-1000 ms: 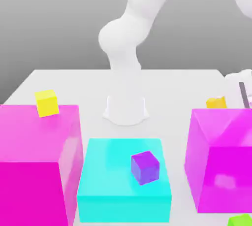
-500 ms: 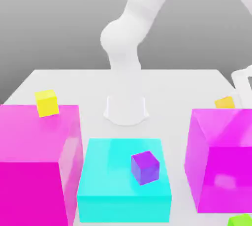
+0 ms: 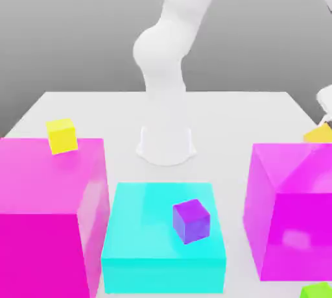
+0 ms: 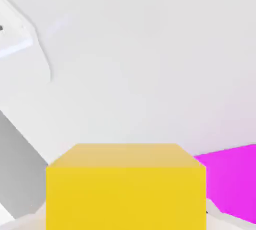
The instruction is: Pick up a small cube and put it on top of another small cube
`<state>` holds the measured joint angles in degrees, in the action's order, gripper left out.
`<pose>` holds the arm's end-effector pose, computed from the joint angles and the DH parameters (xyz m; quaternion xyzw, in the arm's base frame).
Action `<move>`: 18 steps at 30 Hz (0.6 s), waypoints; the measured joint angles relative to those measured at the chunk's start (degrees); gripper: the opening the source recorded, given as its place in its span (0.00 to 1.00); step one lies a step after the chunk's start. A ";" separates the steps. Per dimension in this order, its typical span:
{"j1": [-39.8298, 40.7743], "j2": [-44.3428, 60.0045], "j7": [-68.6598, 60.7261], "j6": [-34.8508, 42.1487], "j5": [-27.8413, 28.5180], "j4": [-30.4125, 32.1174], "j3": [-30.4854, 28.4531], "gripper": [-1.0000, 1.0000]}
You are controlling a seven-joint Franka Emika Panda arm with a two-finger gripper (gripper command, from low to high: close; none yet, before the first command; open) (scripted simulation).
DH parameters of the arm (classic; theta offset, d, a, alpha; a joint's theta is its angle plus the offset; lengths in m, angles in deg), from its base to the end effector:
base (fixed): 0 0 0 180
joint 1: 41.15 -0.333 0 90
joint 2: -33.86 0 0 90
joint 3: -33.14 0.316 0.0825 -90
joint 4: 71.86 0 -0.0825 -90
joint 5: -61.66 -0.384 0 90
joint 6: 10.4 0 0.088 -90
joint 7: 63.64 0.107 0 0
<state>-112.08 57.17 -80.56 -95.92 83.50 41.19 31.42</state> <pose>0.2183 0.4564 0.2400 0.6018 0.6532 -0.2979 0.3498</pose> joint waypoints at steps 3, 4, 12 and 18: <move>0.03 -2.18 1.96 -1.79 1.93 -0.09 -0.82 0.00; 0.07 -2.96 2.68 -2.40 2.59 -0.12 -1.12 0.00; 0.94 -9.98 9.66 -7.31 8.31 -0.58 -3.47 0.00; 2.05 -16.05 16.31 -10.72 13.31 -1.18 -5.52 0.00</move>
<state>-110.04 41.12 -64.25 -106.64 96.81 40.01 25.90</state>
